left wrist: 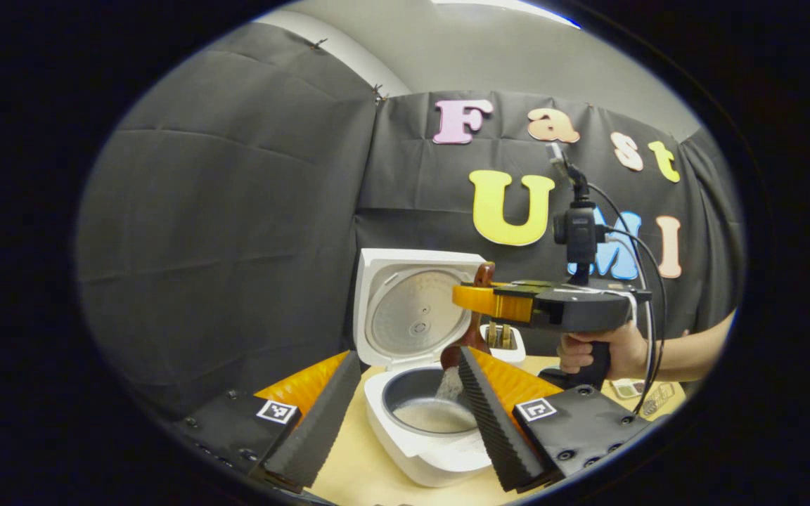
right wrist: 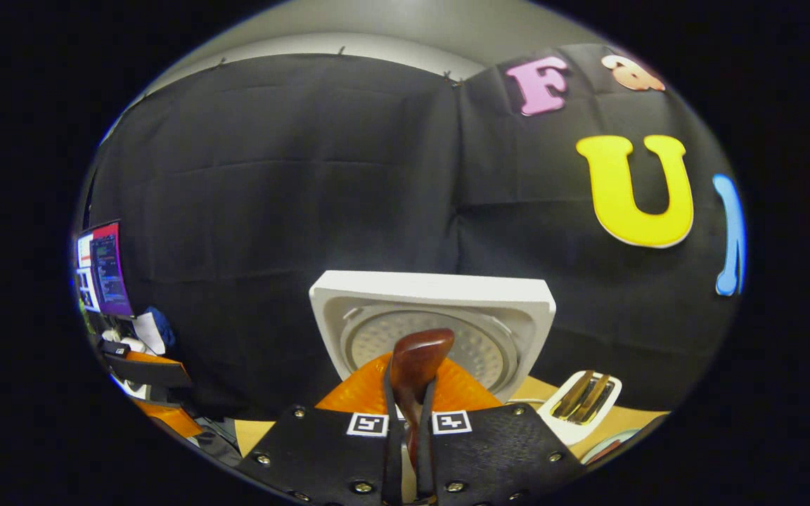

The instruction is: Close the left gripper, press the button to open the rice cooker; take a wooden spoon from the chopstick holder with the right hand, scoop a spoonful of rice and pour it into the rice cooker, then put the wooden spoon back into the chopstick holder.

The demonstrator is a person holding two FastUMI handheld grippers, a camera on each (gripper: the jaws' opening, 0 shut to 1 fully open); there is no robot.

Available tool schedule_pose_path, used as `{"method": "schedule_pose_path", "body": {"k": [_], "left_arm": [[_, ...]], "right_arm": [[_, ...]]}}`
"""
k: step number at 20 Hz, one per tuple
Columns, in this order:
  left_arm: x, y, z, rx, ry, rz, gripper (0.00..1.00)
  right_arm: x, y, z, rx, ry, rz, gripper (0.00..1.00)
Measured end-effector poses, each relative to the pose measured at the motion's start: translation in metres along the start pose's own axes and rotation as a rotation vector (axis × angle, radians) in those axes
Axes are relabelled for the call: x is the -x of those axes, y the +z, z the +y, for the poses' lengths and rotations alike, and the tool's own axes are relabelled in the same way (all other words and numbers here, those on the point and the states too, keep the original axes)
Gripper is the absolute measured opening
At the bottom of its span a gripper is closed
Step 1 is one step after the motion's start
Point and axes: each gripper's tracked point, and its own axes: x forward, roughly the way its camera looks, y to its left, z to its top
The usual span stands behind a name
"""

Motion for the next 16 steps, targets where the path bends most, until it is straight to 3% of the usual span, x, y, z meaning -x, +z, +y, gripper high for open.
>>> {"method": "schedule_pose_path", "body": {"k": [4,7,11,16], "left_arm": [[0.002,0.001,0.001,-0.010,0.017,-0.001,0.99],[0.002,0.002,0.001,-0.004,0.028,0.002,0.96],[0.001,0.004,0.002,-0.013,0.034,-0.010,0.96],[0.004,0.009,-0.005,-0.013,0.016,-0.023,0.99]], "right_arm": [[0.013,0.015,0.009,0.116,0.017,-0.043,0.08],[0.012,0.020,0.007,0.104,0.004,-0.057,0.08],[0.026,0.031,-0.019,-0.098,-0.062,-0.087,0.08],[0.059,0.036,-0.075,-0.519,-0.125,-0.138,0.08]]}}
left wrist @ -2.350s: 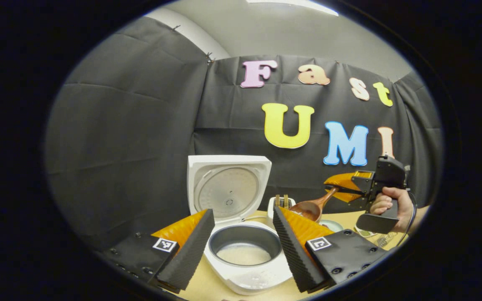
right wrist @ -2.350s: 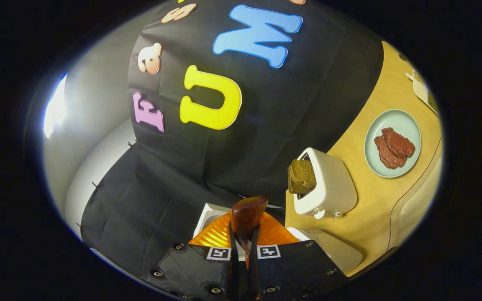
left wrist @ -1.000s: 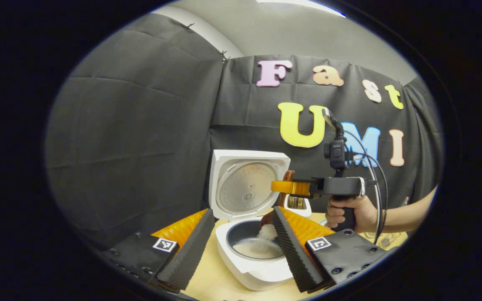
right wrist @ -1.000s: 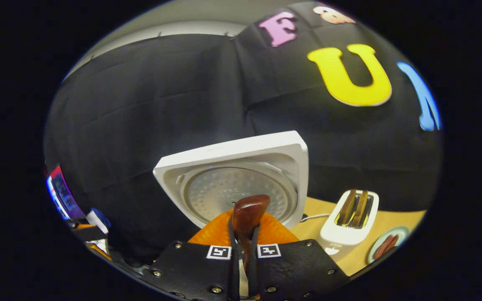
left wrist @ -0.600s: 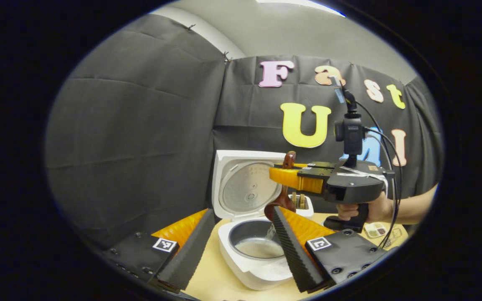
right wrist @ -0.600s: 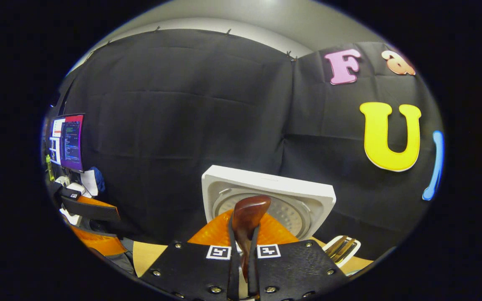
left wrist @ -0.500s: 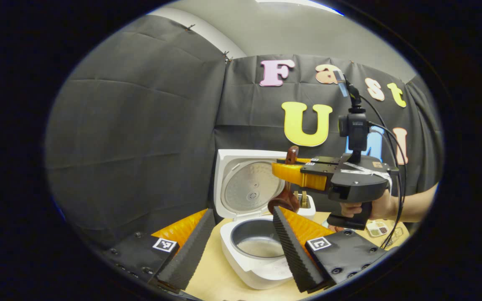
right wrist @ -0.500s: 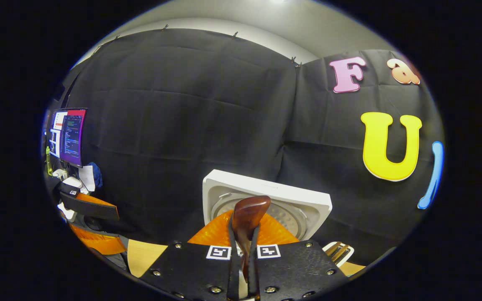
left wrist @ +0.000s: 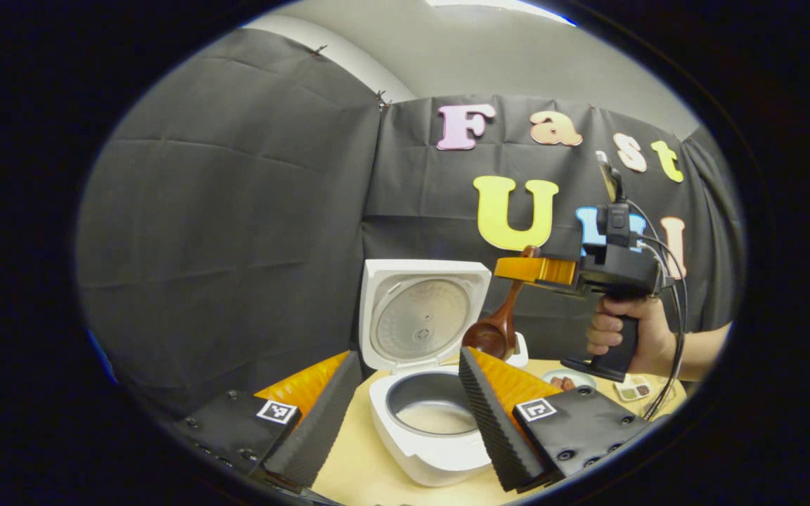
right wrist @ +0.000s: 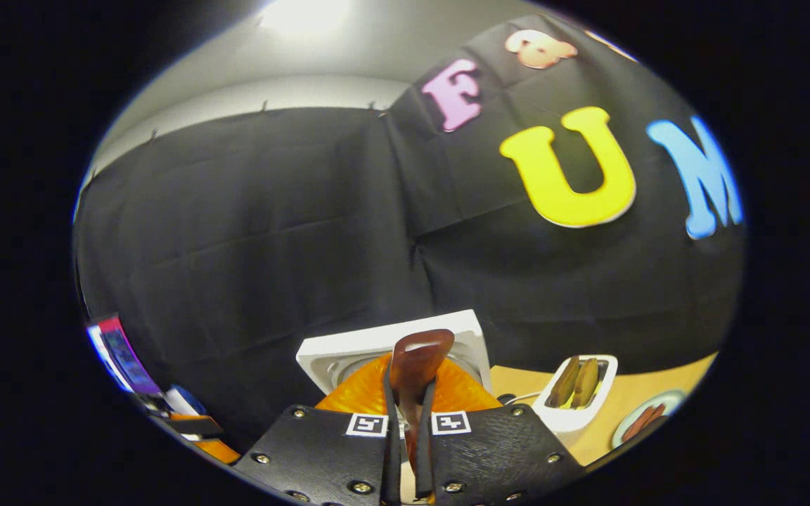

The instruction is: Close the left gripper, press the button to open the rice cooker; take a wooden spoon from the chopstick holder with the right hand, scoop a spoonful of rice and pour it into the rice cooker, then put the wooden spoon back into the chopstick holder.

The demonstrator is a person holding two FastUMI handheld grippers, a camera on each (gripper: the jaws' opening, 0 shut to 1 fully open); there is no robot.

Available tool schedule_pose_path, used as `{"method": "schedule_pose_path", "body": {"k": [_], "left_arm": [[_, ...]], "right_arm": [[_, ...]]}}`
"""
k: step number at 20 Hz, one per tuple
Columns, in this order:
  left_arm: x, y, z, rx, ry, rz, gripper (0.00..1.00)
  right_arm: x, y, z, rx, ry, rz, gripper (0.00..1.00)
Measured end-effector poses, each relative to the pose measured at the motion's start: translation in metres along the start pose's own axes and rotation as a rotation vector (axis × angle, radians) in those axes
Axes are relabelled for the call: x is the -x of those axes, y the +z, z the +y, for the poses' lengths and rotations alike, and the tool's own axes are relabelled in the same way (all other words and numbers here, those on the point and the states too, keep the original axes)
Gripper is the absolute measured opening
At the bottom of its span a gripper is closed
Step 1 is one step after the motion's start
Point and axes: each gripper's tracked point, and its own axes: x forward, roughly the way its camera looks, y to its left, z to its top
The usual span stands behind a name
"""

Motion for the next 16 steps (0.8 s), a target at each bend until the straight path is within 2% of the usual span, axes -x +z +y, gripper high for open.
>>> {"method": "schedule_pose_path", "body": {"k": [4,7,16], "left_arm": [[-0.003,0.002,-0.032,-0.014,-0.051,0.003,0.99],[-0.002,0.005,-0.048,-0.023,-0.082,0.000,0.99],[0.010,0.019,-0.116,-0.038,-0.189,-0.024,0.99]], "right_arm": [[0.027,0.013,-0.038,-0.285,-0.015,-0.031,0.08],[0.047,0.022,-0.059,-0.404,-0.035,-0.072,0.08],[0.147,0.046,-0.100,-0.458,-0.135,-0.154,0.08]]}}
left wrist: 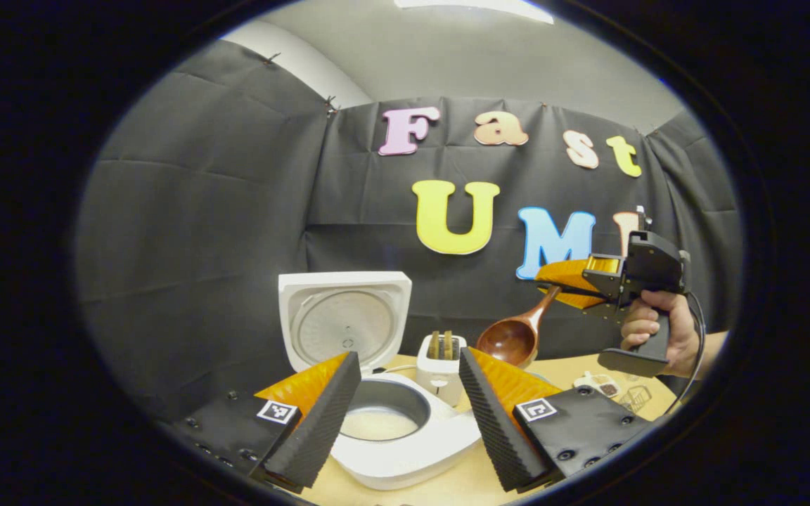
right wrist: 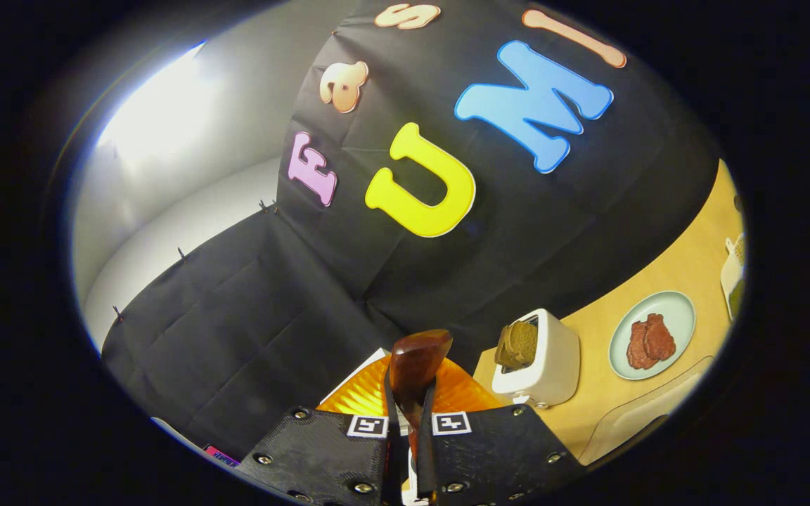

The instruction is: Close the left gripper, press the button to open the rice cooker; take a wooden spoon from the chopstick holder with the right hand, scoop a spoonful of rice and pour it into the rice cooker, then put the wooden spoon back into the chopstick holder.

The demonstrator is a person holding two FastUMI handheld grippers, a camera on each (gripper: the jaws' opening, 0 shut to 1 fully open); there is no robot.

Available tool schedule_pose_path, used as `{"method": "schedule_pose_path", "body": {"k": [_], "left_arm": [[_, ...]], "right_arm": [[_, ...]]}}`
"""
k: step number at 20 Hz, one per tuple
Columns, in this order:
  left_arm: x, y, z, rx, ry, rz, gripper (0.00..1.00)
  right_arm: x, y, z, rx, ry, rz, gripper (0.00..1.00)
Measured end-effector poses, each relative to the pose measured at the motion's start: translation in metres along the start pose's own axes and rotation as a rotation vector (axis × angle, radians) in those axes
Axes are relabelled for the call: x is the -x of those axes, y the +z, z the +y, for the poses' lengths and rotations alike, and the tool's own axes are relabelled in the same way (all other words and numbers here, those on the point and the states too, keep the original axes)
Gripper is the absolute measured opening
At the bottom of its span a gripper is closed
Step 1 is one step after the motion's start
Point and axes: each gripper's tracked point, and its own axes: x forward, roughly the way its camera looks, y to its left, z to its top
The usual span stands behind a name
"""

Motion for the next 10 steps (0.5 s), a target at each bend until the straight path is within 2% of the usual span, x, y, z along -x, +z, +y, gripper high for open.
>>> {"method": "schedule_pose_path", "body": {"k": [10], "left_arm": [[-0.001,0.002,-0.090,0.015,-0.156,0.020,0.96]], "right_arm": [[0.110,0.054,-0.054,-0.012,-0.146,-0.097,0.08]]}}
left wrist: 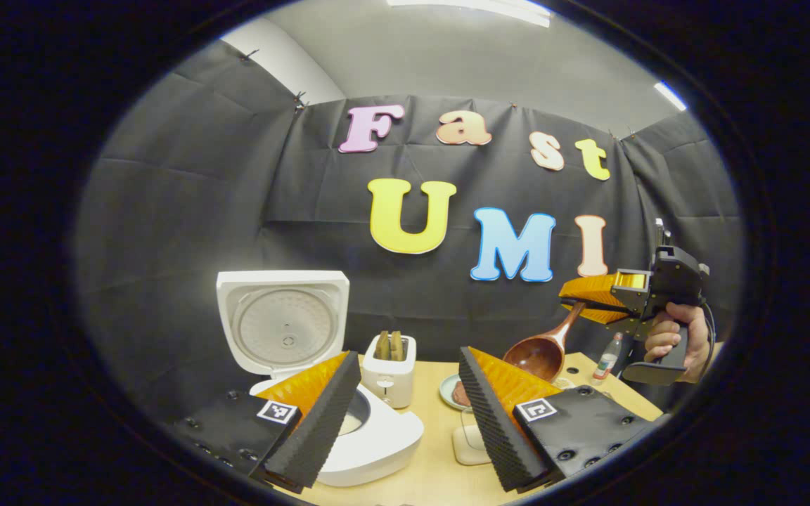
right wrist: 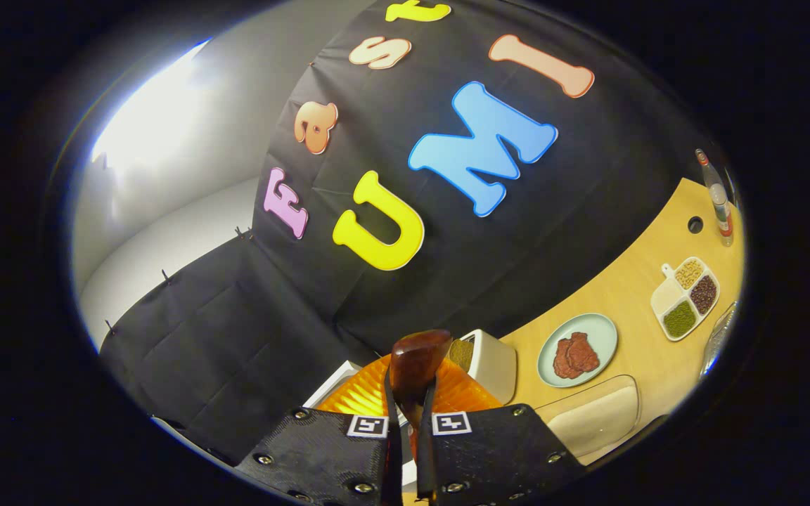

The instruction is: Close the left gripper, press the button to open the rice cooker; take a wooden spoon from the chopstick holder with the right hand, scoop a spoonful of rice and pour it into the rice cooker, then put the wooden spoon back into the chopstick holder.

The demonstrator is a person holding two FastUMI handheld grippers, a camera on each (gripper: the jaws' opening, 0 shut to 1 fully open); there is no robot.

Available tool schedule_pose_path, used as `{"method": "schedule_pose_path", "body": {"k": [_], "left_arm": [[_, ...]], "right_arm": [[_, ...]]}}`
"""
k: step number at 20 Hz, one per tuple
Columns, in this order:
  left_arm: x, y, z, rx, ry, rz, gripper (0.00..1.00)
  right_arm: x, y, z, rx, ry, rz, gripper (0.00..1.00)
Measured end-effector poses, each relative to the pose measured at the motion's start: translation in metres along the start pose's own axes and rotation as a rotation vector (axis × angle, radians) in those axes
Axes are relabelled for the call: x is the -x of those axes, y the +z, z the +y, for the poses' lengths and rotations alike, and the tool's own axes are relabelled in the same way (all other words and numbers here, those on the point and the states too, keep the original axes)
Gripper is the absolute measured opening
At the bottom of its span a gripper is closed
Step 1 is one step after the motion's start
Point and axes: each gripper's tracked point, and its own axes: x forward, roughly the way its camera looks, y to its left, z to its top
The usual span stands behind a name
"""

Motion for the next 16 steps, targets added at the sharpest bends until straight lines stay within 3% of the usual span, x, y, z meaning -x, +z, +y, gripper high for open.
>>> {"method": "schedule_pose_path", "body": {"k": [7,16], "left_arm": [[-0.014,0.001,-0.057,-0.033,-0.115,0.025,0.96],[-0.030,0.019,-0.083,-0.068,-0.129,0.017,0.99]], "right_arm": [[0.057,0.036,-0.054,0.078,-0.126,-0.065,0.08],[0.109,0.071,-0.130,0.149,-0.302,-0.130,0.08]]}}
